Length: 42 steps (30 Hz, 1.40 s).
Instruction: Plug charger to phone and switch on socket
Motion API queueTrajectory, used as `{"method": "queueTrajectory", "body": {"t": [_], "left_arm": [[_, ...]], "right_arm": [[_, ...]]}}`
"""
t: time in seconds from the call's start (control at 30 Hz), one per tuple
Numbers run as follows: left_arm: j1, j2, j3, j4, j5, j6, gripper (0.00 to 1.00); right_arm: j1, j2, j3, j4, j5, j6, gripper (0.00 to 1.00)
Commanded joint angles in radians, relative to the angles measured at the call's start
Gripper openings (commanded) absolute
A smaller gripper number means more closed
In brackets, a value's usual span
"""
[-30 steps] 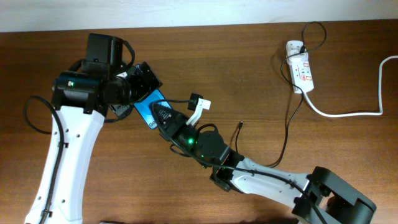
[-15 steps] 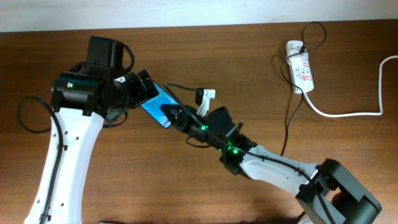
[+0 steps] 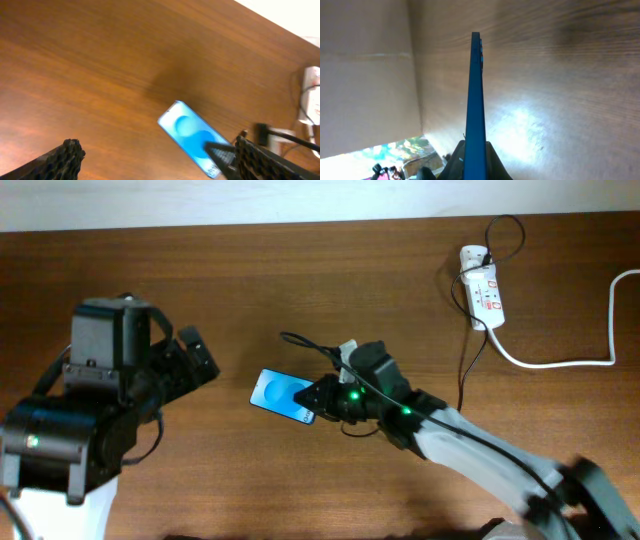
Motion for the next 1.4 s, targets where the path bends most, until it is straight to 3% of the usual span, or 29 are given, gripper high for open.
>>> {"method": "queueTrajectory", "body": {"t": [0.0,0.17,0.37,0.53,0.8,1.07,1.23,1.37], "left_arm": [[-0.002,-0.012,0.004,-0.034,-0.072,0.017,0.99],[-0.002,-0.014,0.004,-0.041,-0.067,0.016,0.99],[-0.002,-0.034,0.004,-0.044,0.003,0.014,0.99],[-0.002,-0.082,0.004,-0.068,0.026,0.004,1.00],[-0.002,-0.283,0.004,-0.121,0.020,-0.016,0.99],[-0.002,-0.428,-0.010,-0.264,-0.046,-0.103,0.99],[-0.002,-0.487,-0.179,-0.239,-0.051,-0.220,0.99],[-0.002,-0.543,-0.427,-0.021,0.147,-0.240,0.99]], "right_arm": [[0.000,-0.229,0.018,-0.110,-0.028,-0.069,0.04],[0.000,-0.505,0.018,-0.310,-0.020,-0.072,0.04],[0.000,-0.664,0.018,-0.349,0.018,0.014,0.04],[0.000,-0.584,0.016,-0.322,0.108,0.170,0.04],[0.000,-0.352,0.016,-0.060,0.036,0.169,0.04],[0.000,-0.291,0.016,-0.041,-0.037,0.169,0.04],[0.000,-0.291,0.016,-0.040,-0.098,0.168,0.04],[-0.018,-0.291,0.016,-0.039,-0.127,0.175,0.04]]}}
